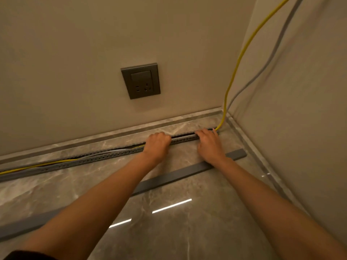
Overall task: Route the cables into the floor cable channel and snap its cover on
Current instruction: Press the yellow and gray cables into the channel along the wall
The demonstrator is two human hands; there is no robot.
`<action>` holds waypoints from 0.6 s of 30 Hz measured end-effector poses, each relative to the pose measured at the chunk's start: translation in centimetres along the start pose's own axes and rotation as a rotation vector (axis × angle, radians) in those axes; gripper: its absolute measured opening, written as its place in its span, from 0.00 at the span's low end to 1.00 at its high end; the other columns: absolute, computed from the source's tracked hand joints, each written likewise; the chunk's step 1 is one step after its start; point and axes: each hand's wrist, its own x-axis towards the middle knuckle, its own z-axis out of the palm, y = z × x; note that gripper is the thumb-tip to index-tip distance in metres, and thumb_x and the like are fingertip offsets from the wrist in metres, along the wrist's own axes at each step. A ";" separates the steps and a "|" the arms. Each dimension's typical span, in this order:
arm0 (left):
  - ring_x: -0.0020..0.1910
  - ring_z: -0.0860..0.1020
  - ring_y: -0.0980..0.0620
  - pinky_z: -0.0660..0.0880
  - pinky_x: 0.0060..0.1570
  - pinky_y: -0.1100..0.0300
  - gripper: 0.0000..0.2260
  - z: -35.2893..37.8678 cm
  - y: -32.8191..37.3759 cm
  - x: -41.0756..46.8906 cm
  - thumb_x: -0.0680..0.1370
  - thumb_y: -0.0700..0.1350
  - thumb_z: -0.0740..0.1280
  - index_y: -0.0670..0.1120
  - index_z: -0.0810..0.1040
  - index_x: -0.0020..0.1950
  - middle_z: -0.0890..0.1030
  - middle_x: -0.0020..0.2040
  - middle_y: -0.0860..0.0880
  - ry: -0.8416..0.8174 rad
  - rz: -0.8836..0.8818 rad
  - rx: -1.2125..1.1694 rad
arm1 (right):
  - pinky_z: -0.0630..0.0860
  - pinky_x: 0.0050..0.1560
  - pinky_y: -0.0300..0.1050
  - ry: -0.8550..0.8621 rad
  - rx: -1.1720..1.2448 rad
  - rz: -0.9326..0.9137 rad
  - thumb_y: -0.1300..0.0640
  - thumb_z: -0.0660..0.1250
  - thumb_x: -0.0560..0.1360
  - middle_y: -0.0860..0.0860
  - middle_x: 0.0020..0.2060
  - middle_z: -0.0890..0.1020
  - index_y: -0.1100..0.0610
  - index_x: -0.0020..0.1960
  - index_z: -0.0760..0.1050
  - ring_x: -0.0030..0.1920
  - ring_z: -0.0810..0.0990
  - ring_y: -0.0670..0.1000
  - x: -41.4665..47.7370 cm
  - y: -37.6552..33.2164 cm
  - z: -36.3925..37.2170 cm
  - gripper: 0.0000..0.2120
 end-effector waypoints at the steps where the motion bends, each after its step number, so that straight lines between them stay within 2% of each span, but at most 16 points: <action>1: 0.53 0.76 0.41 0.73 0.51 0.50 0.10 -0.1 0.2 0.3 0.79 0.38 0.56 0.40 0.73 0.58 0.78 0.55 0.39 0.000 0.004 0.032 | 0.60 0.70 0.50 0.007 -0.007 0.019 0.66 0.59 0.74 0.57 0.62 0.74 0.61 0.66 0.69 0.63 0.71 0.58 0.0 0.8 -0.3 0.21; 4: 0.52 0.76 0.42 0.73 0.50 0.51 0.10 -0.3 1.1 1.0 0.79 0.38 0.57 0.40 0.72 0.58 0.78 0.55 0.40 -0.003 0.028 0.084 | 0.65 0.63 0.49 0.021 -0.041 0.053 0.67 0.58 0.73 0.58 0.61 0.73 0.62 0.65 0.69 0.60 0.71 0.59 0.1 2.7 -0.9 0.20; 8: 0.54 0.75 0.42 0.73 0.51 0.51 0.10 -0.4 1.5 1.8 0.79 0.36 0.57 0.39 0.71 0.59 0.76 0.56 0.40 0.005 0.053 0.056 | 0.67 0.63 0.49 0.048 -0.033 0.091 0.69 0.58 0.74 0.59 0.65 0.69 0.63 0.66 0.66 0.62 0.69 0.59 0.6 3.8 -1.1 0.21; 11: 0.55 0.75 0.42 0.73 0.51 0.51 0.10 -0.4 1.3 2.2 0.79 0.37 0.57 0.39 0.71 0.59 0.76 0.57 0.40 -0.011 0.051 0.039 | 0.58 0.73 0.49 -0.032 -0.087 0.093 0.69 0.57 0.76 0.58 0.74 0.59 0.63 0.73 0.54 0.72 0.61 0.58 0.3 4.0 -0.6 0.27; 13: 0.55 0.75 0.41 0.73 0.51 0.51 0.10 -0.5 1.2 2.3 0.79 0.38 0.57 0.39 0.72 0.58 0.76 0.57 0.40 -0.017 0.047 0.030 | 0.51 0.76 0.50 -0.076 -0.146 0.100 0.67 0.56 0.77 0.57 0.76 0.54 0.63 0.75 0.48 0.75 0.56 0.56 0.3 4.4 -0.4 0.30; 18: 0.54 0.76 0.40 0.73 0.50 0.50 0.09 -0.8 1.1 2.7 0.78 0.37 0.58 0.39 0.74 0.56 0.78 0.56 0.39 -0.027 0.050 0.024 | 0.48 0.76 0.55 -0.117 -0.244 0.179 0.64 0.54 0.77 0.57 0.77 0.52 0.63 0.75 0.46 0.76 0.54 0.54 0.4 5.2 -0.8 0.30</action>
